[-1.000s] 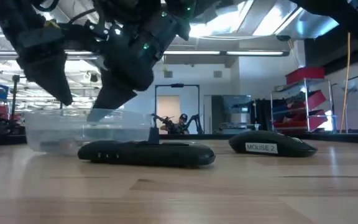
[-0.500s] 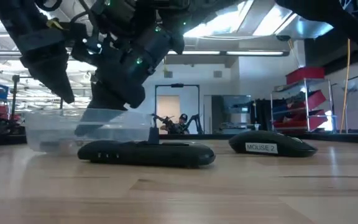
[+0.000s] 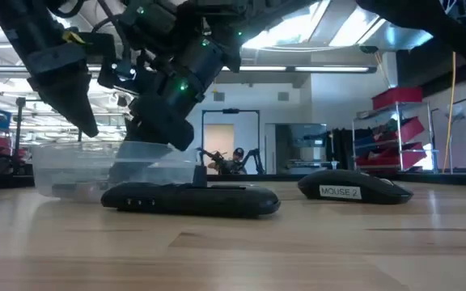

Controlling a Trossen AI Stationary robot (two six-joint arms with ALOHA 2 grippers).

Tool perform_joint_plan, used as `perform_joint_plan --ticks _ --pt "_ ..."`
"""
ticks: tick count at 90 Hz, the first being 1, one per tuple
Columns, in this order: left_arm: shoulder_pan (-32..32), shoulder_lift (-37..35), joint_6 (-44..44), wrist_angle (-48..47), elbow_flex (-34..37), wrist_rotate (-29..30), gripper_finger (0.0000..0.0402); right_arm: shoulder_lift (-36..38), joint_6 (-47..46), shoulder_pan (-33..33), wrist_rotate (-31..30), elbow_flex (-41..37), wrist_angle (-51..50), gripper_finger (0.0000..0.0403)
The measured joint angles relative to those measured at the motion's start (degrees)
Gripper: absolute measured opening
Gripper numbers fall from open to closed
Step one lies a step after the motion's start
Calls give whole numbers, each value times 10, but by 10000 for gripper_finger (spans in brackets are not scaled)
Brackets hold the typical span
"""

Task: Insert battery
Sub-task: Insert the silver battery into the remote control

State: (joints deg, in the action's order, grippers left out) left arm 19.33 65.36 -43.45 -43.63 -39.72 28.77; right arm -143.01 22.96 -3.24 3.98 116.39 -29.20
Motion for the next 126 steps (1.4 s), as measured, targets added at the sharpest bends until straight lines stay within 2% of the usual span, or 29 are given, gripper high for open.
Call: perform_joint_plan --ticks 22,40,66,88,97,118,126 --pt "0 0 -28 -40 0 11 118 -1 0 2 1 -1 -5 107" --pt "0 0 4 -44 -1 4 118 2 -21 0 -2 -2 11 106" --pt "2 -2 14 -91 -3 6 118 29 1 -12 -26 -4 17 106" --pt "1 -2 15 -97 -3 8 118 47 13 -24 -24 -3 79 106" --pt "1 -2 -11 -113 -3 17 118 51 23 -27 -24 -3 71 106" --pt "1 -9 -107 -208 -2 39 118 48 30 -15 -6 -3 -18 106" --pt "1 -10 -121 -213 -1 41 118 38 29 -5 4 -4 -3 106"
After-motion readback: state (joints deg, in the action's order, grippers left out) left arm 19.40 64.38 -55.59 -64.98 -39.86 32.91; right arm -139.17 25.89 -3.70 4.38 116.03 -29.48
